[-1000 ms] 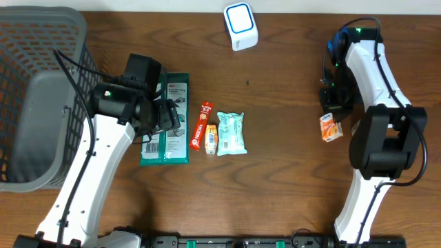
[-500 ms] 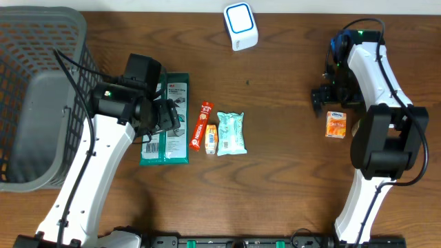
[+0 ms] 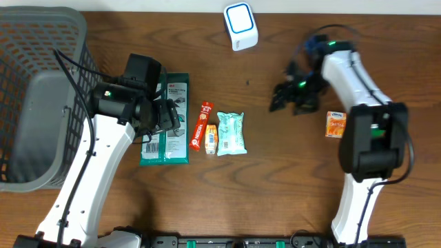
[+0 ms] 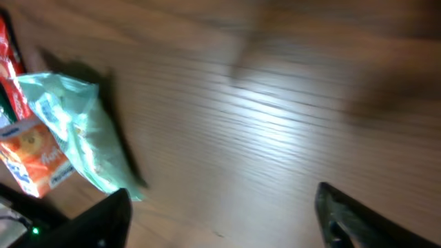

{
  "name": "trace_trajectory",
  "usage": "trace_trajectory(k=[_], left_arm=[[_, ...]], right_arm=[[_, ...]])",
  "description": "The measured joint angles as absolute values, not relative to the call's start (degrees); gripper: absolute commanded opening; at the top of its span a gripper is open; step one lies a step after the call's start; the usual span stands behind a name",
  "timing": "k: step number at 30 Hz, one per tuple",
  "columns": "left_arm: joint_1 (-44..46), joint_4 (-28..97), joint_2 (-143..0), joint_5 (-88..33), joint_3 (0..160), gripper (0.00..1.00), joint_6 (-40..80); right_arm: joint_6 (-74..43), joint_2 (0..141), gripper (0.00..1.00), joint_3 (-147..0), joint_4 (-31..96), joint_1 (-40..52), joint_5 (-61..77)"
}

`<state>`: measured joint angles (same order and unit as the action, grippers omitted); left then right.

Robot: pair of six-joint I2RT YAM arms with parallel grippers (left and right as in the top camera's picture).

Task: Scan the item barcode
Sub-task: 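Move the right gripper to the mint-green wipes pack and grasp it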

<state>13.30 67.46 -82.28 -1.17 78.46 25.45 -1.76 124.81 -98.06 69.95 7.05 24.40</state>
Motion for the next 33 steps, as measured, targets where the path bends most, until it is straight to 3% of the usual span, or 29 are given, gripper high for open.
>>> trace_trajectory(k=[4,12,14,16,18,31,33], left_arm=[[13.3,67.5,-82.3,-1.2,78.5,0.85,25.5],[13.3,67.3,-82.3,-1.2,78.5,0.85,25.7],[13.3,66.5,-82.3,-1.1,78.5,0.85,26.6],[13.3,65.3,-82.3,-1.1,78.5,0.85,27.2],[13.3,63.1,-82.3,-1.1,78.5,0.85,27.2],[18.9,58.2,-83.8,-5.6,78.5,0.84,29.0],[21.3,57.5,-85.2,-5.9,78.5,0.79,28.4]], right_arm=[[-3.1,124.7,0.75,-92.5,63.7,13.6,26.1],[-6.5,123.5,0.59,-87.2,54.2,24.0,28.8],[-7.4,123.5,0.38,-87.0,53.1,24.7,28.9],[-7.9,123.5,0.1,-86.7,52.0,24.8,28.7],[-8.6,123.5,0.01,-86.4,51.5,24.8,28.5],[-9.5,123.0,0.01,-86.5,59.0,18.8,26.2],[-9.4,122.9,0.04,-86.4,60.4,16.4,25.5]])
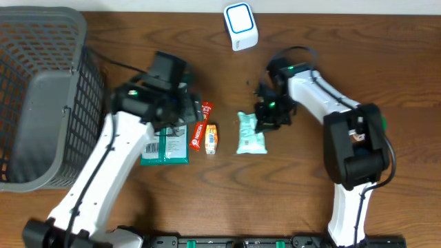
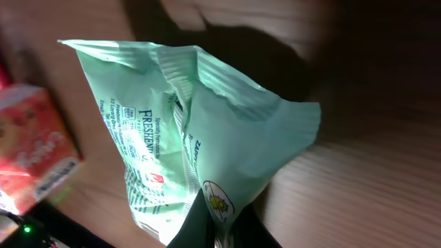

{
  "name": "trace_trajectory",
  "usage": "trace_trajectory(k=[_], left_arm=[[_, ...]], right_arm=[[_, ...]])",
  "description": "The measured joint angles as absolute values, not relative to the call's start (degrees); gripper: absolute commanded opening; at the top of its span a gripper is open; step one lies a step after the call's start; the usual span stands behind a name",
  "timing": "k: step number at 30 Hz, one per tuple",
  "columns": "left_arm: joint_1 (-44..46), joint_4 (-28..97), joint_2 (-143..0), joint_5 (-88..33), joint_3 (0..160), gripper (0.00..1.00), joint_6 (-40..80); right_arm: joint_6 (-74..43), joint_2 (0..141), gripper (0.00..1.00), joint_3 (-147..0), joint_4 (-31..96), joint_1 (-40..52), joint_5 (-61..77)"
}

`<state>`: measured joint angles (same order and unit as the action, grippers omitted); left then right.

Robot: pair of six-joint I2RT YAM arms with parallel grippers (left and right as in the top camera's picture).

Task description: Scan the item barcode

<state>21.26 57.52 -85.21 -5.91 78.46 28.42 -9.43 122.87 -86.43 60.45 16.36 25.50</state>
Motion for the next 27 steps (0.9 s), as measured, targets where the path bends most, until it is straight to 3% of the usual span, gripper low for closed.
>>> trace_trajectory(k=[2,3,4,6,7,10,13,27], left_arm=[[24.1,56.4,-87.4,-6.1,78.5,0.65,28.2],[25.2,55.9,-88.4,-6.2,78.4,0.52,28.2],[26.3,55.3,-89.5,-6.3,78.4,0.48,27.9],[28.6,53.4,-91.9,-7.0,78.4,0.34,27.7],[29.6,52.3,-93.3,-7.7,78.4,0.29,27.6],[32.4,49.1,-96.8,-9.4,78.4,0.19,27.1],[34.7,45.9,-100.4,-11.1,78.4,0.12,27.1],[37.6,38.0,-111.5,-20.8,78.3,0.09,26.2]], right_arm=[[-9.4,122.7,0.08,-86.4,61.9,13.8,24.8],[-9.3,122.7,0.22,-86.4,62.8,12.5,24.5],[-9.4,122.7,0.27,-86.4,63.0,12.0,24.4],[-9.6,122.7,0.5,-86.2,64.1,10.5,23.5],[-9.4,122.7,0.54,-86.1,64.4,9.9,23.2],[-8.6,122.7,0.53,-86.0,64.7,9.7,22.7],[-8.4,122.7,0.44,-86.0,64.0,9.7,22.5],[-8.8,122.7,0.37,-86.0,61.2,9.7,22.6]])
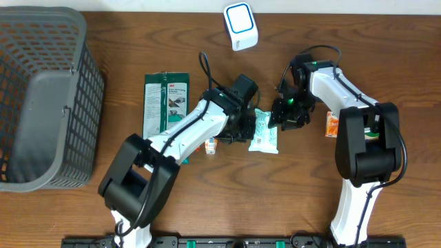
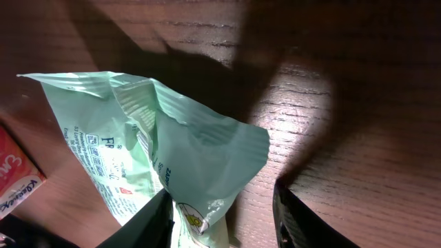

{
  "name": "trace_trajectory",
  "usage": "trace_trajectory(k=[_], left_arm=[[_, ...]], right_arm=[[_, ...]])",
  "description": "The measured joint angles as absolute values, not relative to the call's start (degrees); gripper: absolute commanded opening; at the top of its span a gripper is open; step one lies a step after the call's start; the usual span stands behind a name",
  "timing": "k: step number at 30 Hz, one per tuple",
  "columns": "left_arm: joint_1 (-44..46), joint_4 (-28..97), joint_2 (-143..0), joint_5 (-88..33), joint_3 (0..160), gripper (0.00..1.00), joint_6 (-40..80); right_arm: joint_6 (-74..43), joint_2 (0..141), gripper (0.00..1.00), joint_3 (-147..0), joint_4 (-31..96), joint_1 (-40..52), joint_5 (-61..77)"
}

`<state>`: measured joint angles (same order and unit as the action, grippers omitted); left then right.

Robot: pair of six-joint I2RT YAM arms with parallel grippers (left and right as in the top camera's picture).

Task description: Scan the item barcode

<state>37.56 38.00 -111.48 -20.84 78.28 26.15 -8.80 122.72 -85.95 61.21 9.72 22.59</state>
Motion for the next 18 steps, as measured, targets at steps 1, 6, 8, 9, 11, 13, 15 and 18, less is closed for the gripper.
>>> trace_trajectory(k=[1,6,8,9,11,13,15,18], left_arm=[[37.6,37.4,-111.8,-22.0,78.3,0.09,25.6],[37.6,35.4,-112.4,-27.1,78.3,0.09,23.4],[37.6,35.3,-112.4,-28.0,78.3,0.09,23.0],[37.6,35.3,-112.4,-28.3,78.3,0.09,22.8],[37.6,35.3,-112.4,-28.7,78.3,0.09,22.5],[37.6,35.4,-112.4,-28.9,78.3,0.09,22.2],[37.6,35.4,-112.4,-29.1,78.3,0.09,21.9],[37.6,35.4,-112.4,-29.4,78.3,0.09,21.4]], right_arm=[[-9.0,122.7,0.34,-86.0,61.2,9.7,22.7],[-10.4,122.7,0.32,-85.8,60.6,10.2,26.0],[-10.5,122.7,0.21,-85.8,60.4,10.9,27.0],[-10.7,122.7,0.22,-85.8,60.3,11.1,27.4],[-11.1,122.7,0.23,-85.8,60.5,11.1,28.0],[-11.1,122.7,0.25,-86.0,61.1,10.8,28.7],[-11.1,122.5,0.31,-86.5,62.2,10.0,29.6],[-10.8,121.1,0.42,-87.4,62.7,8.5,31.5]])
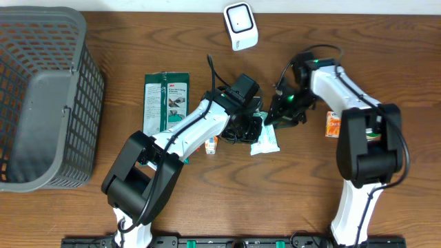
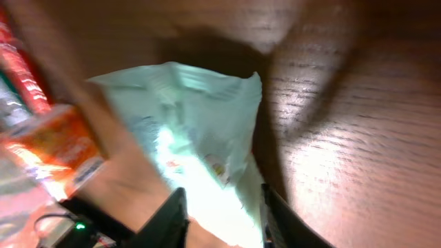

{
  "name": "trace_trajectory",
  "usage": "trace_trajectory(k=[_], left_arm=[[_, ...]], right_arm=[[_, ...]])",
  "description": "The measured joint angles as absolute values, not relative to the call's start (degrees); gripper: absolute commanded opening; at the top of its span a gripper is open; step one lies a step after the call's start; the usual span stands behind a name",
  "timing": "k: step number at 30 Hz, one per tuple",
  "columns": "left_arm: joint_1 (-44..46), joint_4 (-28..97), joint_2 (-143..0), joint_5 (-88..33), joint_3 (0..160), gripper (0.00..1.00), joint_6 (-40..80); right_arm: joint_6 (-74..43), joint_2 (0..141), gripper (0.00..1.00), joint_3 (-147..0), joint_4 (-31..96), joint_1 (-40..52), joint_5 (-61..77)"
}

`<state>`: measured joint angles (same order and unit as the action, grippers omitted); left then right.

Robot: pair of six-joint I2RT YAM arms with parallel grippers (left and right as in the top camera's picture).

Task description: Scan the item barcode

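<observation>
A mint-green packet (image 1: 265,141) lies on the table's middle; in the right wrist view the packet (image 2: 200,131) is blurred and its near end sits between my fingers. The right gripper (image 2: 220,220) is open around that end, and overhead it (image 1: 274,116) is at the packet's upper right. My left gripper (image 1: 251,129) is pressed against the packet's left side; its jaws are too dark to read. The white scanner (image 1: 240,24) stands at the back edge.
A grey basket (image 1: 41,96) fills the far left. A green flat package (image 1: 165,103) lies left of centre. A red stick and small orange carton (image 1: 210,143) lie under the left arm. Another orange carton (image 1: 333,124) sits beside the right arm.
The packet has shifted slightly toward the front and now lies deeper between the right fingers. The left gripper has closed in on the packet's left side.
At first the right gripper hung open over bare wood, with the packet lying beside the carton and the left arm over the green package. Then the right gripper was shut on the packet. Later the packet lay further right, the right gripper open, the left gripper beside it.
</observation>
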<state>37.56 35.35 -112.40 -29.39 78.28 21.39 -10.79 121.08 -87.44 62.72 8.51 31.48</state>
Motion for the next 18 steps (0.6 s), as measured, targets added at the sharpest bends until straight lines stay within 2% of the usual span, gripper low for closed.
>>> trace_trajectory(k=[1,2,6,18], left_arm=[[37.6,35.3,-112.4,-29.5,78.3,0.09,21.1],[37.6,35.3,-112.4,-29.5,78.3,0.1,21.0],[37.6,34.7,-112.4,-29.7,78.3,0.09,20.9],[37.6,34.3,-116.1,-29.4,78.2,0.09,20.9]], right_arm=[[-10.7,120.0,0.42,-87.7,62.8,7.8,32.1],[-10.5,118.9,0.38,-88.1,63.0,7.2,32.6],[-10.0,115.8,0.01,-88.8,63.4,5.9,33.6],[-12.1,115.4,0.01,-82.8,51.7,9.4,34.1]])
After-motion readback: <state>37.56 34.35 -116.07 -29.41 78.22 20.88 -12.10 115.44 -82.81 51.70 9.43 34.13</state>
